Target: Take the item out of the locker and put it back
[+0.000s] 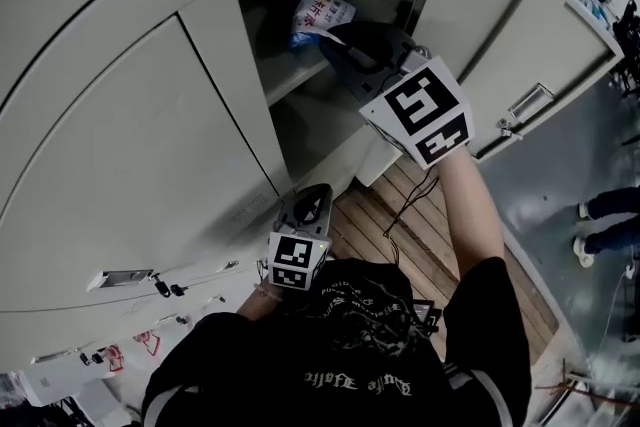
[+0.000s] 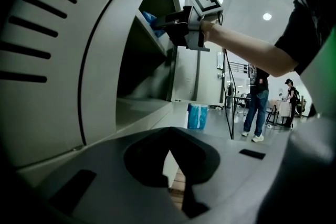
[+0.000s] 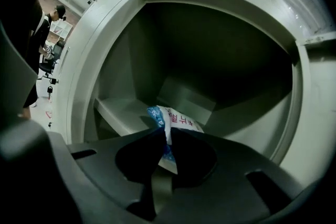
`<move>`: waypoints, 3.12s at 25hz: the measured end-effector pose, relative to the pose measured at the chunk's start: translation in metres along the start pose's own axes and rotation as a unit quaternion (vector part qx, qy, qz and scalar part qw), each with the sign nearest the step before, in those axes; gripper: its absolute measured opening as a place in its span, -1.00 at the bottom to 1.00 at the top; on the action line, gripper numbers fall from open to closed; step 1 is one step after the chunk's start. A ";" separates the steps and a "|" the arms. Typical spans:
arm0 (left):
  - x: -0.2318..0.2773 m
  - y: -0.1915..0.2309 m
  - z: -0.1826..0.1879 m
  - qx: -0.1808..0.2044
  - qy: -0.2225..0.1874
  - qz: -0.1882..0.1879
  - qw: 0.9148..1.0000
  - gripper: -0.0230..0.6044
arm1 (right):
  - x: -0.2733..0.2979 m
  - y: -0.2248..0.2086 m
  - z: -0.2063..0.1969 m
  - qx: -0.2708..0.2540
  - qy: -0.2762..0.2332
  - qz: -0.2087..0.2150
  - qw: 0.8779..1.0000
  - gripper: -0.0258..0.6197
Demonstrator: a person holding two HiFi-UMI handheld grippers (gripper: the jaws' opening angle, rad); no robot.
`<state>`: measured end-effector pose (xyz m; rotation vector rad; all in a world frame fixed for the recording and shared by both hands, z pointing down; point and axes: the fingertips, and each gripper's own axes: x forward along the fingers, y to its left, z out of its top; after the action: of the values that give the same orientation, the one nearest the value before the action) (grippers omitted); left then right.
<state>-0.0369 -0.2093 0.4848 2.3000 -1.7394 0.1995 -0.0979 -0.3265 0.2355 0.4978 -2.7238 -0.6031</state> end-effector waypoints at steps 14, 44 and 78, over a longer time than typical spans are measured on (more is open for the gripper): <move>-0.004 0.006 -0.005 0.002 0.008 0.010 1.000 -0.91 | 0.023 -0.003 -0.003 -0.002 0.049 0.039 0.998 -0.79; -0.015 0.006 -0.011 -0.003 0.012 0.002 1.000 -0.91 | -0.008 -0.006 0.015 0.050 -0.036 -0.039 0.997 -0.25; -0.012 0.000 0.006 0.013 -0.025 -0.019 0.999 -0.91 | -0.126 0.010 -0.073 0.163 -0.064 -0.257 0.950 -0.25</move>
<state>-0.0403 -0.1999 0.4756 2.3747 -1.7243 0.1612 0.0379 -0.2936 0.2753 1.3195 -2.8292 -0.2990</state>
